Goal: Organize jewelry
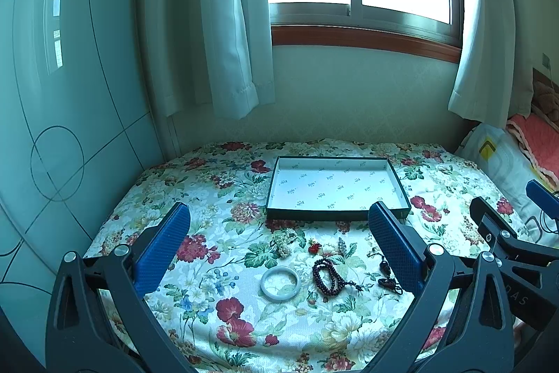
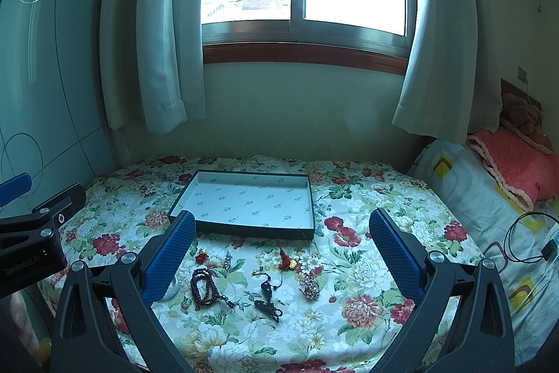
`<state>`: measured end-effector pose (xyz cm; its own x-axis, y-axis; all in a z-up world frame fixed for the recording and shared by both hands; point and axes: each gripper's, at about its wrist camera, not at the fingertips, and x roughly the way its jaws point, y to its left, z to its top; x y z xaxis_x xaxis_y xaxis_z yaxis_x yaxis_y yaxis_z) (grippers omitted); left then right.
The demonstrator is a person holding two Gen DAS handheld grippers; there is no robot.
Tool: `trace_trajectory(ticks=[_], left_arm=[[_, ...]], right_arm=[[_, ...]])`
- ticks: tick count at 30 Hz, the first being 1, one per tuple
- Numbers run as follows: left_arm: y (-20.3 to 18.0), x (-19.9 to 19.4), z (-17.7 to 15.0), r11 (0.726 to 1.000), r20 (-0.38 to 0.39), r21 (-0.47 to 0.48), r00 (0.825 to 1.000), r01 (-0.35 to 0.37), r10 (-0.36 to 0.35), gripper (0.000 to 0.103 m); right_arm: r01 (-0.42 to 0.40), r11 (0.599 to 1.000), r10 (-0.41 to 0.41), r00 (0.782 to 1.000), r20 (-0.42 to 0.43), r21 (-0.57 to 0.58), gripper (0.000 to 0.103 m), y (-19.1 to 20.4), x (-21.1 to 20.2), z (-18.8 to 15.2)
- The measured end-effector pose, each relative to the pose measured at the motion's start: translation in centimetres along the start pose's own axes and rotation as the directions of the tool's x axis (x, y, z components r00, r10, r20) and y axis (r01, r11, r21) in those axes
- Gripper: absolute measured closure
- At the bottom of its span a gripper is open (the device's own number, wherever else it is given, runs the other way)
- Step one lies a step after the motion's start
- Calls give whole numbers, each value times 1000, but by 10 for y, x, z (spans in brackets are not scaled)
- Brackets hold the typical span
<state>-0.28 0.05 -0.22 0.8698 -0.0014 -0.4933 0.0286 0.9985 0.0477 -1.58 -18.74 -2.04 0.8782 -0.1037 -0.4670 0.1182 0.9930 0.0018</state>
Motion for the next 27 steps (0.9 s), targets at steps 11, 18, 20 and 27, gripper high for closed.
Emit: trace_trajectory(ticks=[11,18,20,27], left_arm=[[0,0,0,1000,0,1,1000,0,0,2],[-1,2,-4,1000,-6,0,1000,-1,1,2],[0,6,-7,1000,-13,-2,1000,-3,3,2],[12,51,-17,1000,-95,-25,995,-13,10,2]], right_arm=[[1,1000,-1,1000,0,-2,4,0,0,0],[2,1000,-2,1000,-5,-1,4,3,1,-1],[5,1000,-5,1000,-13,-1,4,3,4,-3],[28,999,-26,996,-82,26,4,-18,40,-18]])
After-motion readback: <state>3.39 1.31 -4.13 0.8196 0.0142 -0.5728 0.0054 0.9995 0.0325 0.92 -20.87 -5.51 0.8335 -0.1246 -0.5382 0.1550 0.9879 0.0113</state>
